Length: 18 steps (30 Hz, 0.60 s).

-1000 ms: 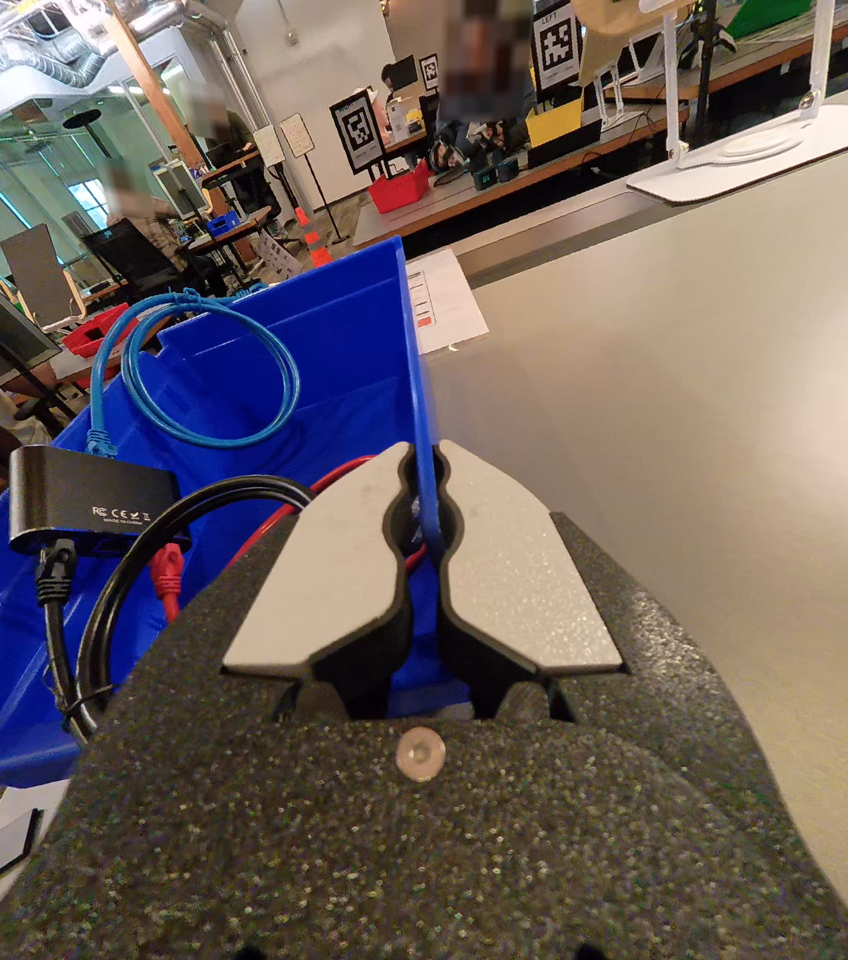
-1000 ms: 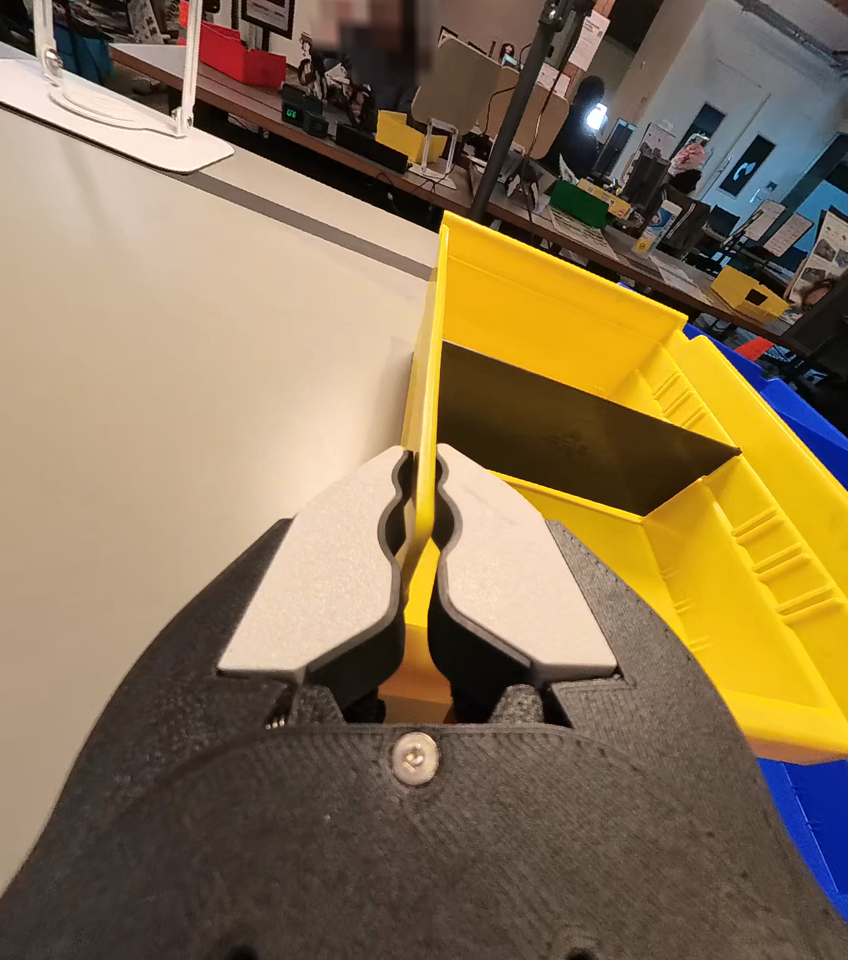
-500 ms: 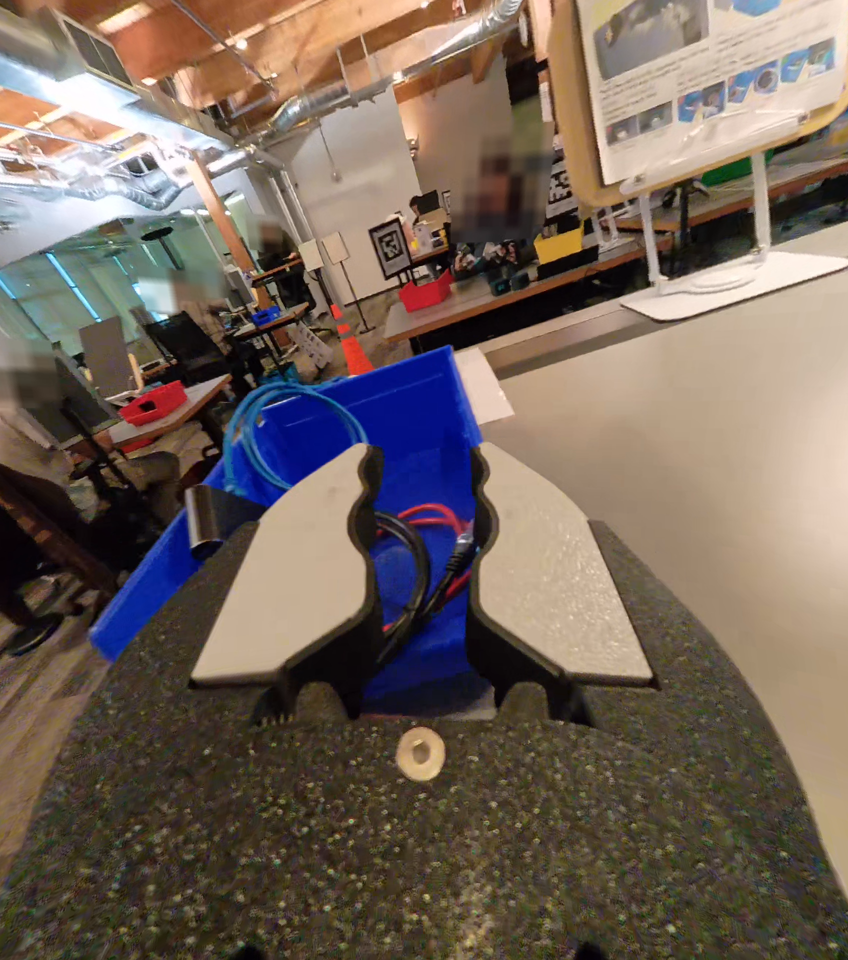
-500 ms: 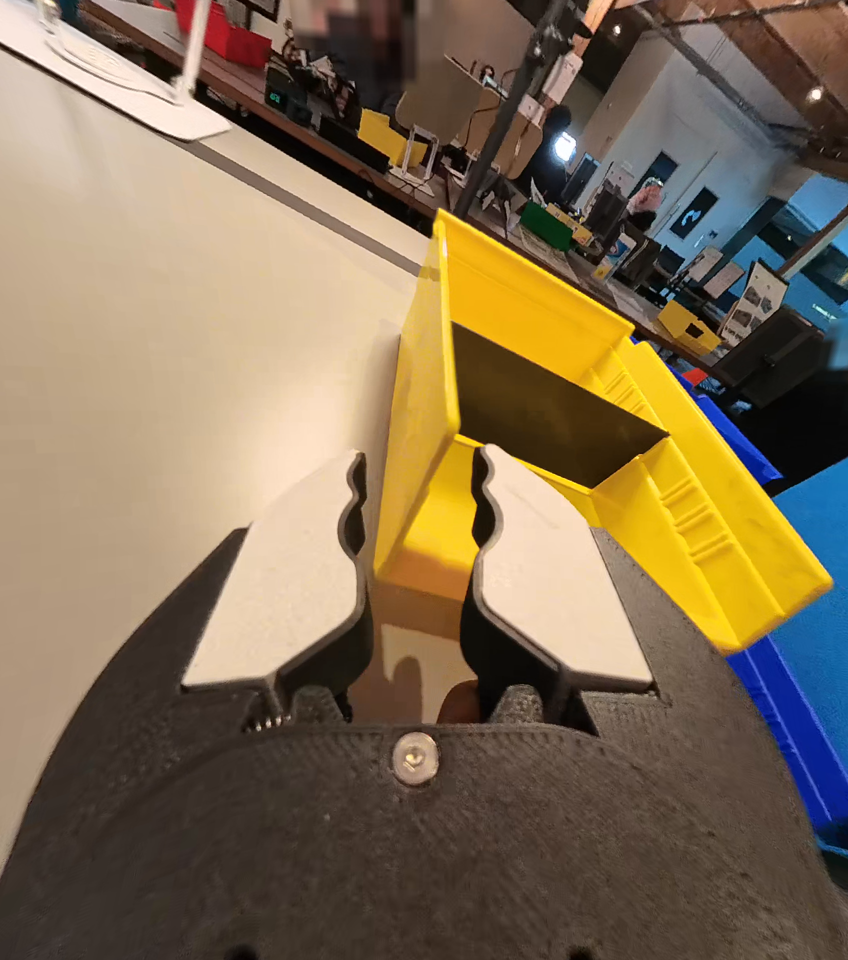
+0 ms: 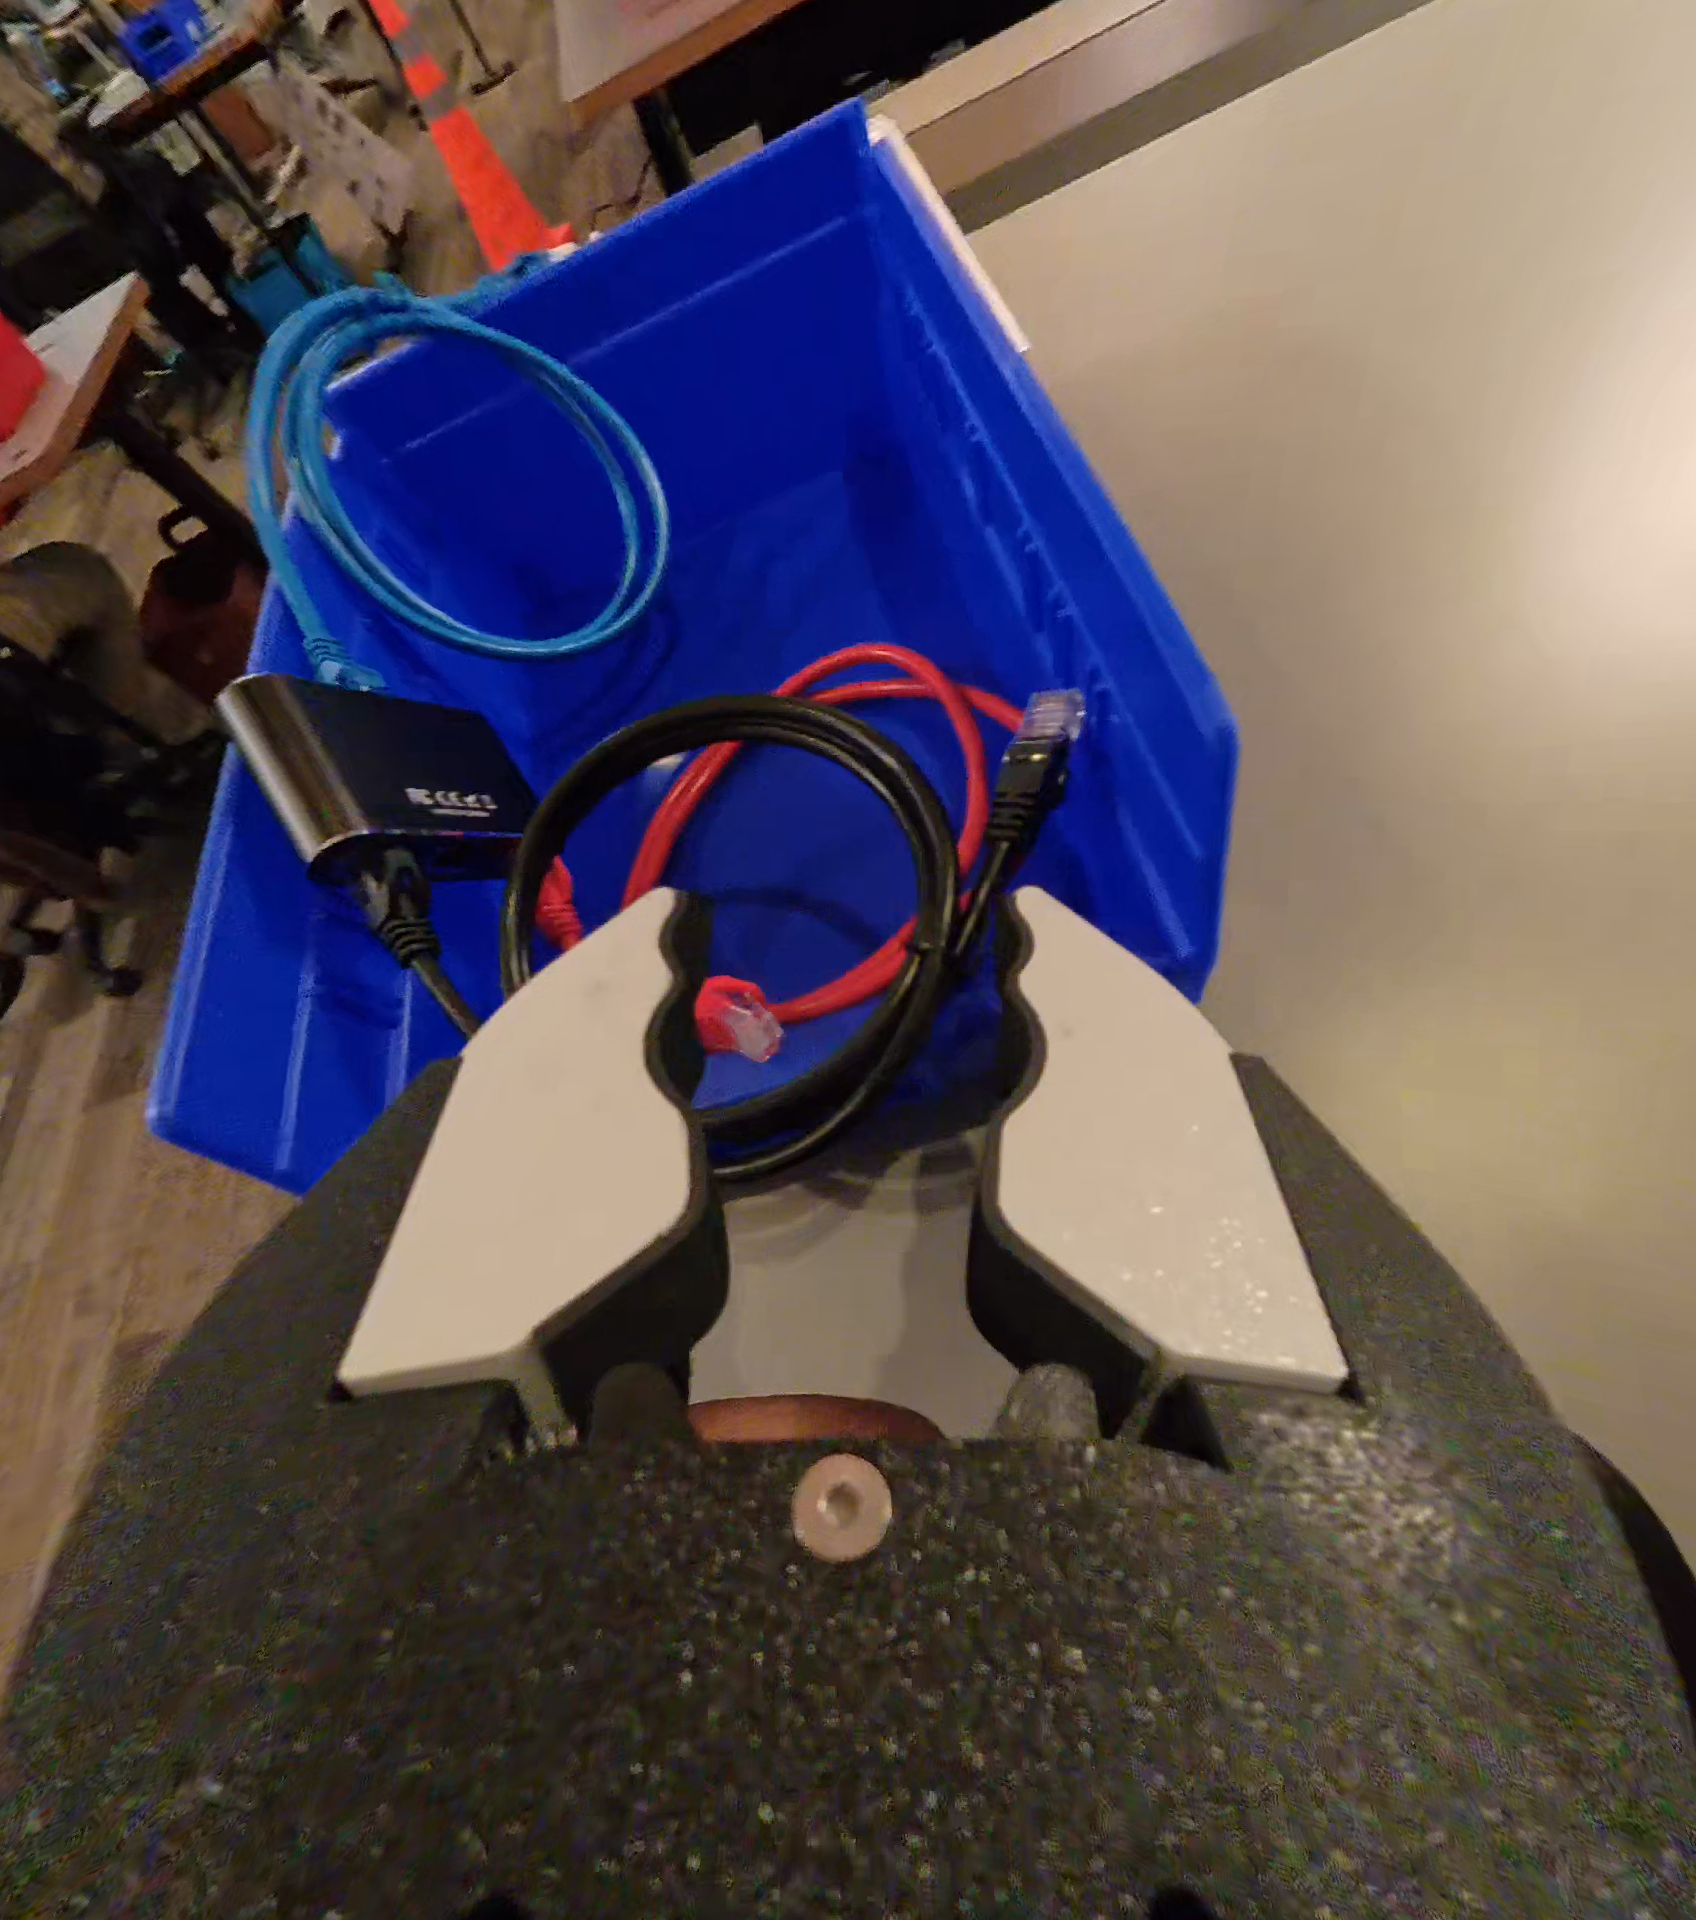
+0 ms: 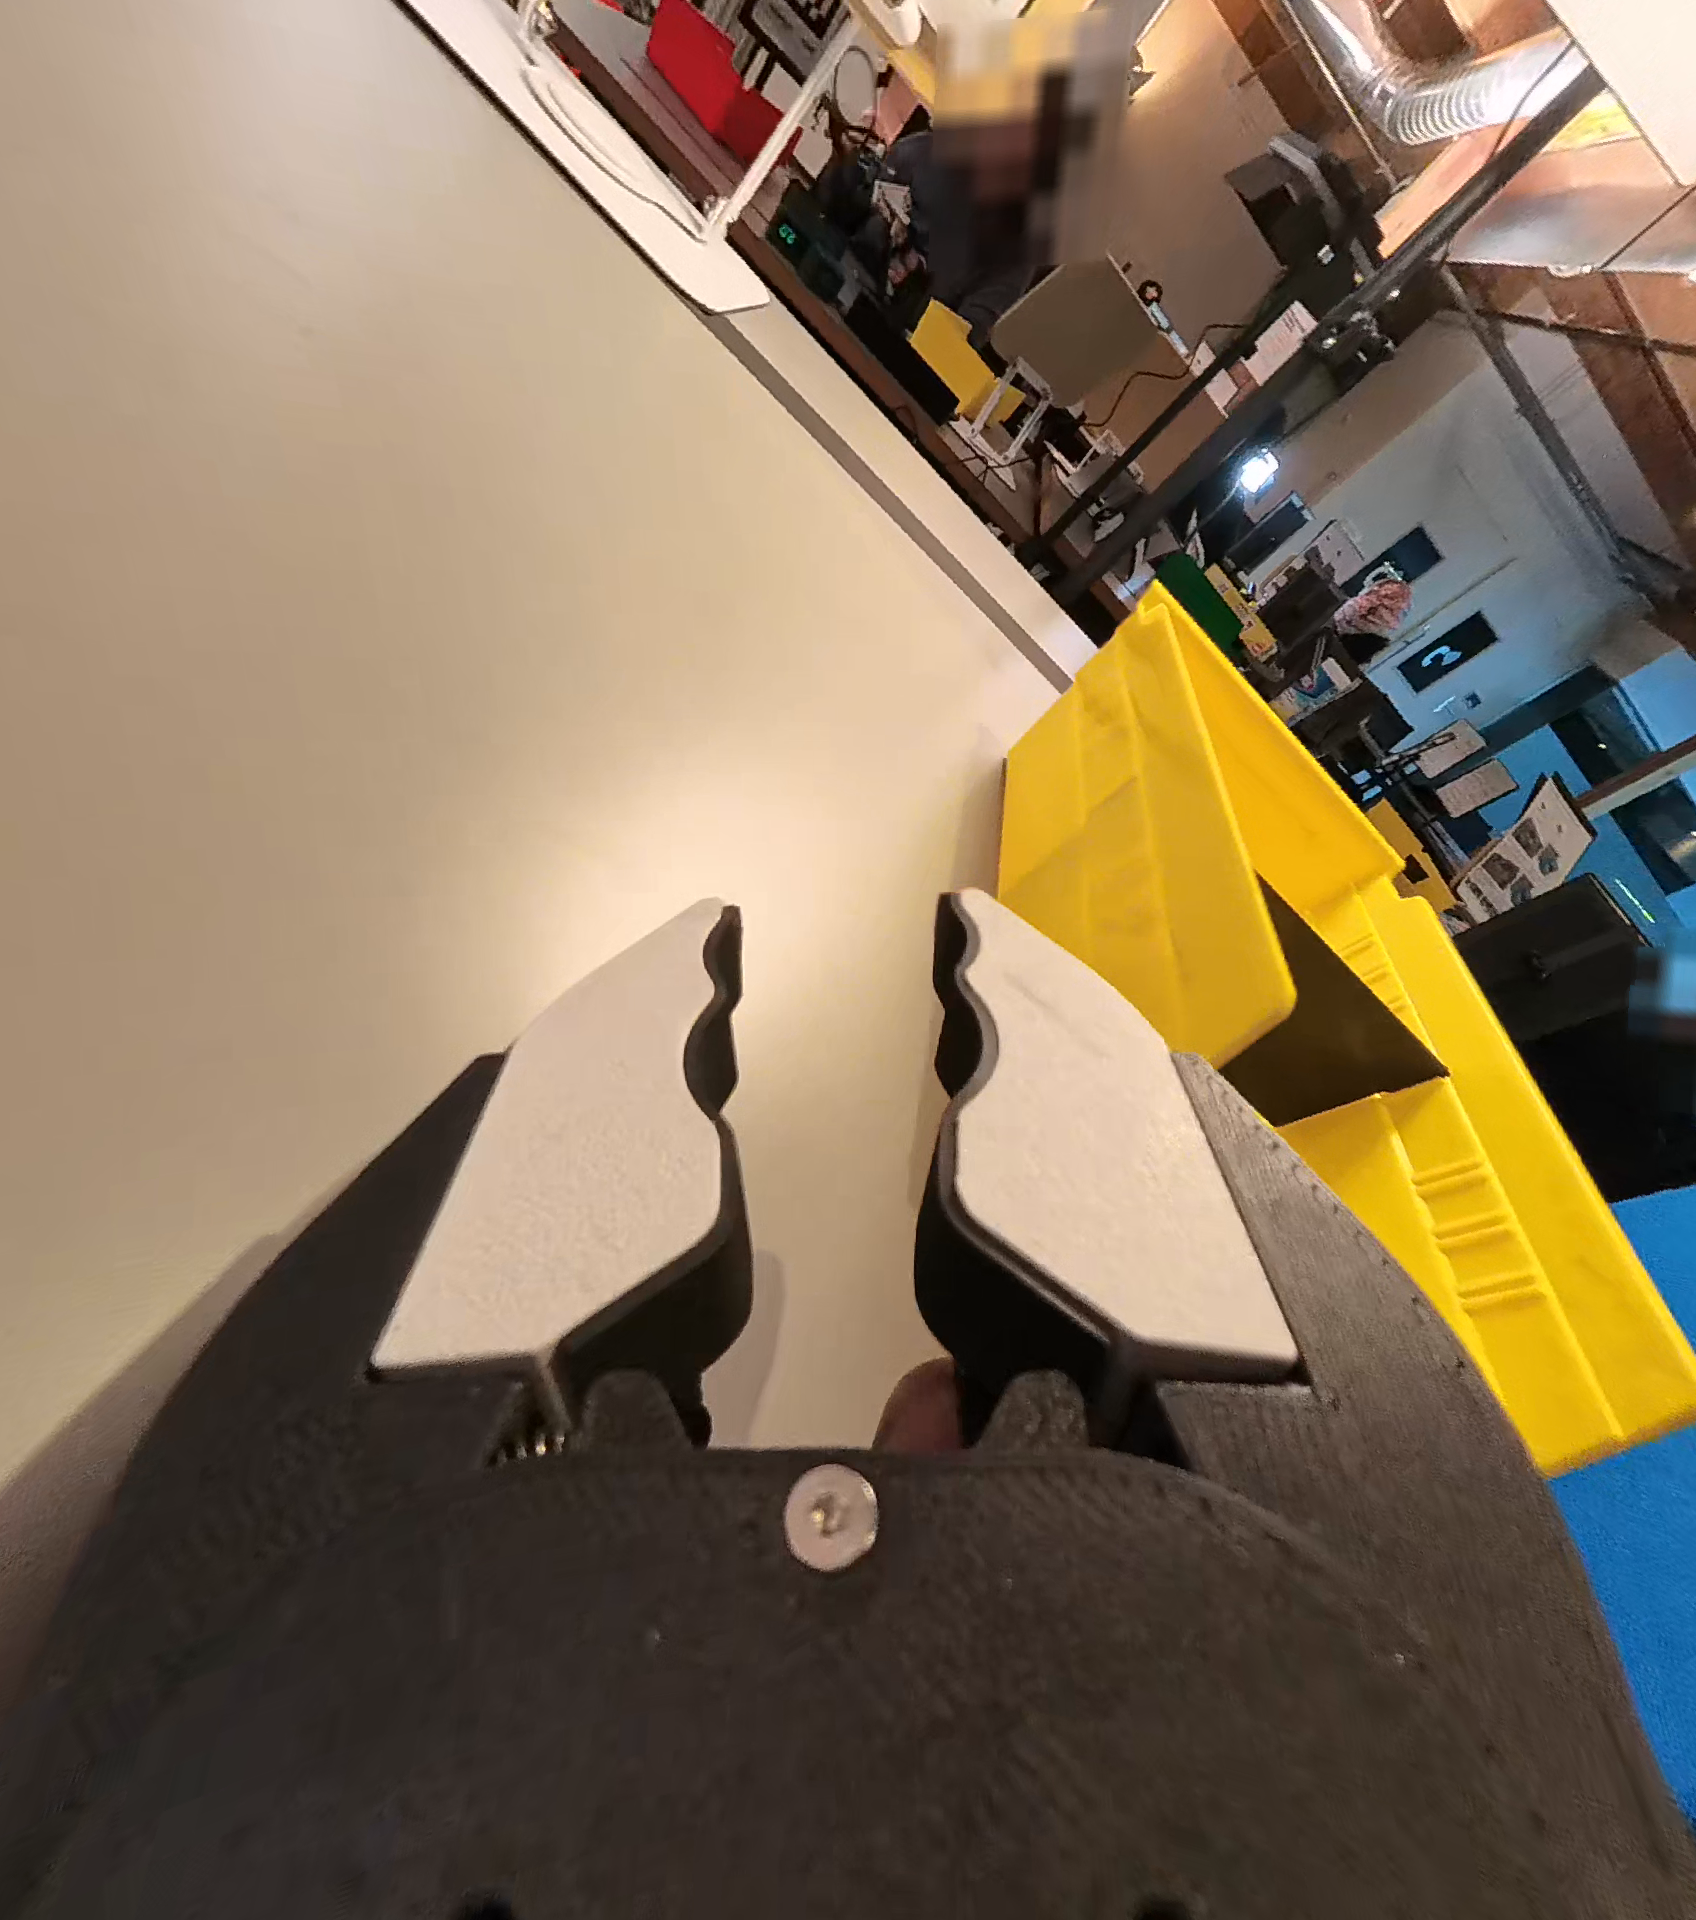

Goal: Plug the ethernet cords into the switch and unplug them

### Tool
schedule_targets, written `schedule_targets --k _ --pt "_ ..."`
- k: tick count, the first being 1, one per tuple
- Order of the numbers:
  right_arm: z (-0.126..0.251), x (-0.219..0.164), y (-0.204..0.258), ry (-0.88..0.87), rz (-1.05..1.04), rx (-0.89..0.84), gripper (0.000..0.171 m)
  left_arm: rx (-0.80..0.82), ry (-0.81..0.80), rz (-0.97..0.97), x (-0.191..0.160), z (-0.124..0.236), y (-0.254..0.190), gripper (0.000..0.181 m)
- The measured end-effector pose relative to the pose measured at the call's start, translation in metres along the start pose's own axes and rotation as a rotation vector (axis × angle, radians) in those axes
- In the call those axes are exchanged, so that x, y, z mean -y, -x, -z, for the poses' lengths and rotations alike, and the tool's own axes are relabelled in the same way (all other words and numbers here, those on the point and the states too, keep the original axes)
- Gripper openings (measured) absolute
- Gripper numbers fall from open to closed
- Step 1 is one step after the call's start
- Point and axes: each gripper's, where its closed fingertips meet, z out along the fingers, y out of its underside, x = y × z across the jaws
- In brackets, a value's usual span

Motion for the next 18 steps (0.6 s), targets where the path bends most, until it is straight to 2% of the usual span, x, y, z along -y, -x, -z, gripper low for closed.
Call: schedule_targets --k 4,6,14,18 --pt "-0.005 0.000 0.006 0.013 0.041 0.013 0.036 -0.133 0.108 -0.056 -0.019 -0.009 -0.021 0.054" --pt "-0.005 0.002 0.013 0.016 0.068 0.031 0.036 -0.189 0.162 -0.058 -0.031 -0.017 -0.028 0.061" --pt "-0.005 0.001 0.023 0.025 0.119 0.062 0.036 -0.094 0.263 -0.257 -0.041 -0.015 -0.018 0.050" --pt "-0.005 0.000 0.025 0.026 0.129 0.071 0.036 -0.062 0.328 -0.331 -0.044 -0.011 -0.008 0.028"
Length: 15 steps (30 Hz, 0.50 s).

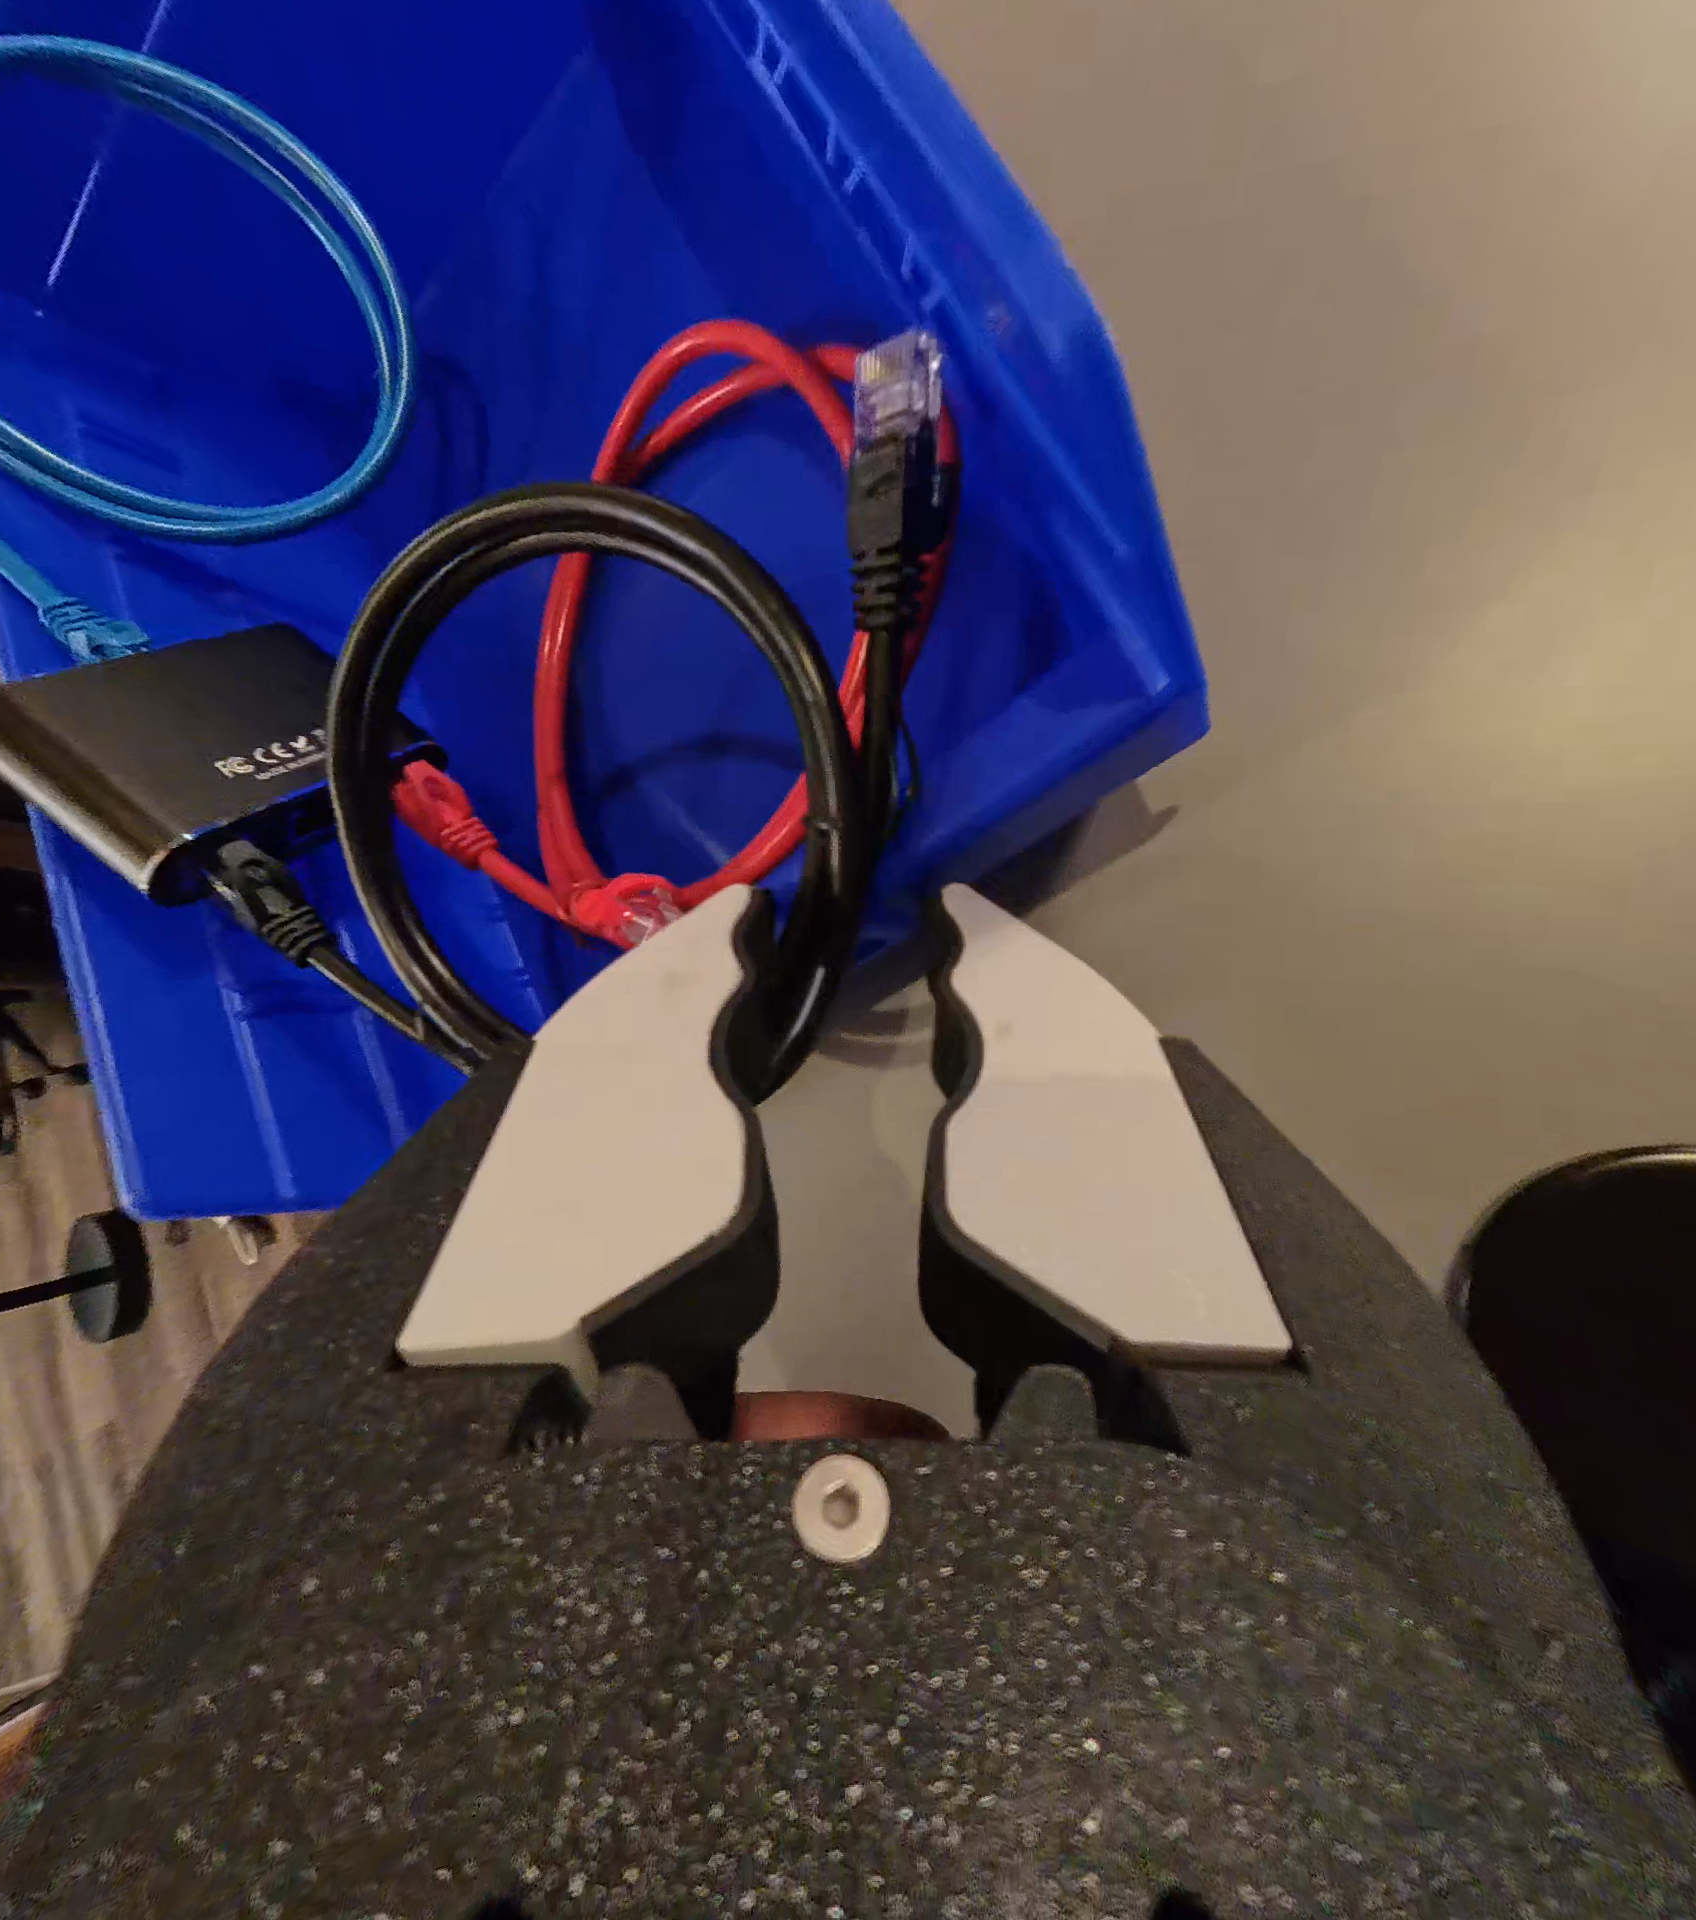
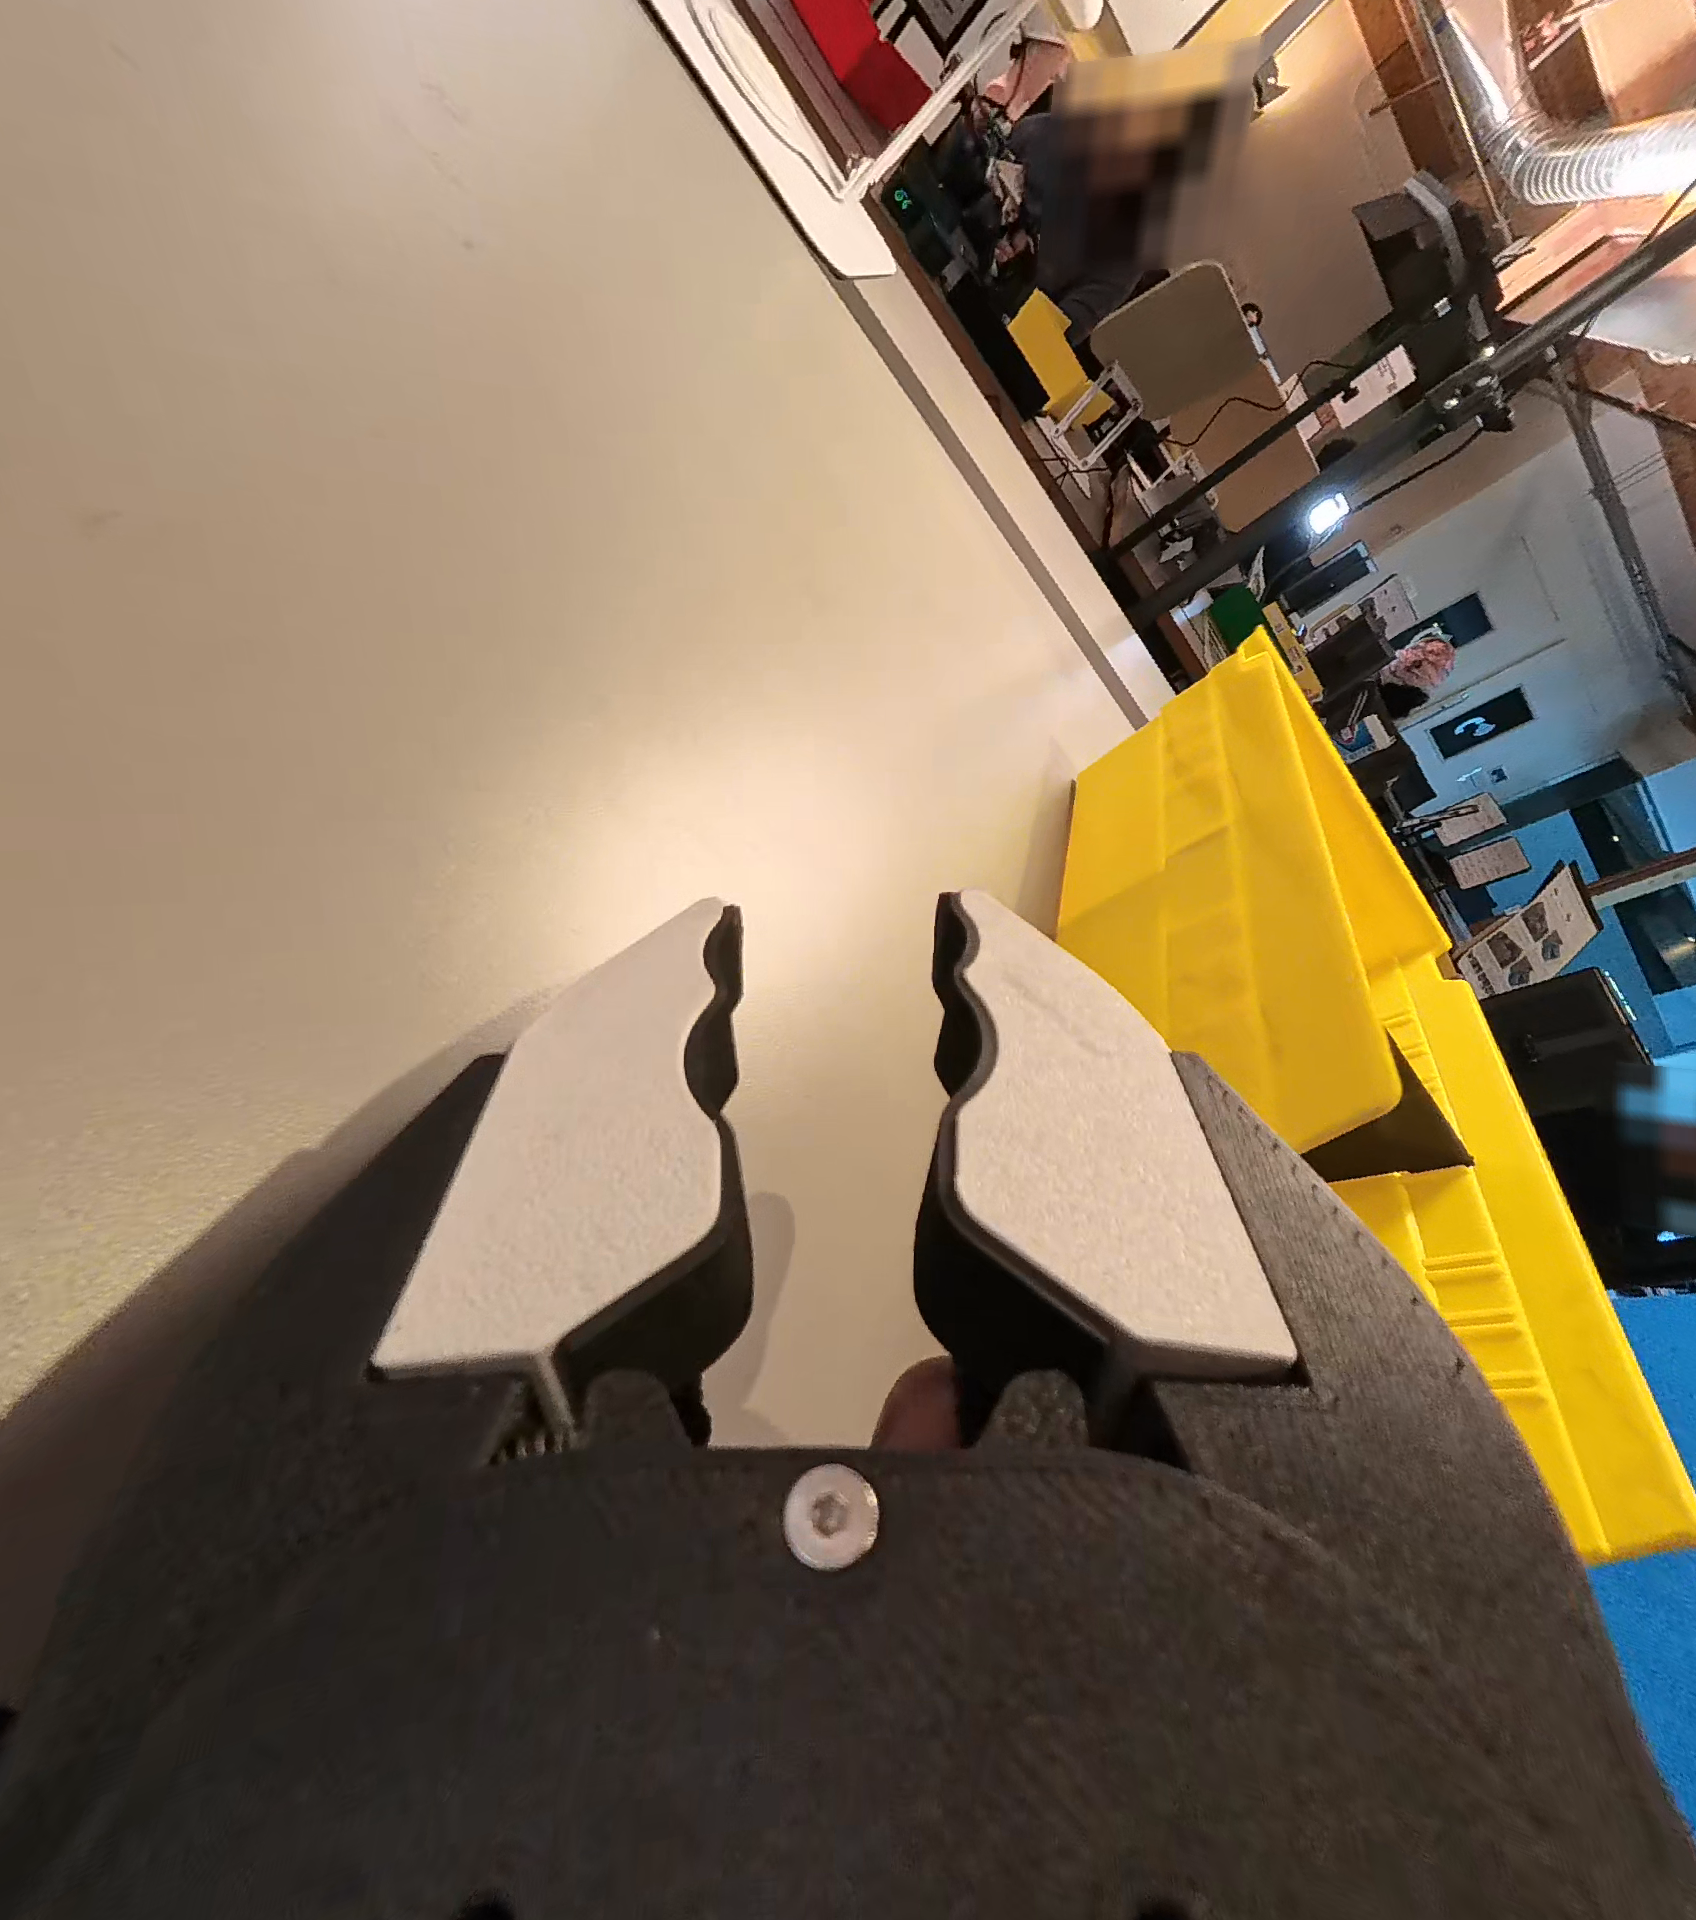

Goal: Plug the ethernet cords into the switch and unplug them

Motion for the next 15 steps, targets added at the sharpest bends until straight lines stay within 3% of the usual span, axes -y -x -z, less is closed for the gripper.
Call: schedule_targets --k 8,15 --pt "-0.001 -0.002 0.002 0.009 0.028 0.000 0.036 -0.035 0.081 -0.080 -0.001 0.006 0.009 0.014" --pt "-0.001 -0.002 0.003 0.012 0.030 0.003 0.036 0.176 -0.131 -0.025 0.046 0.053 0.052 0.011"
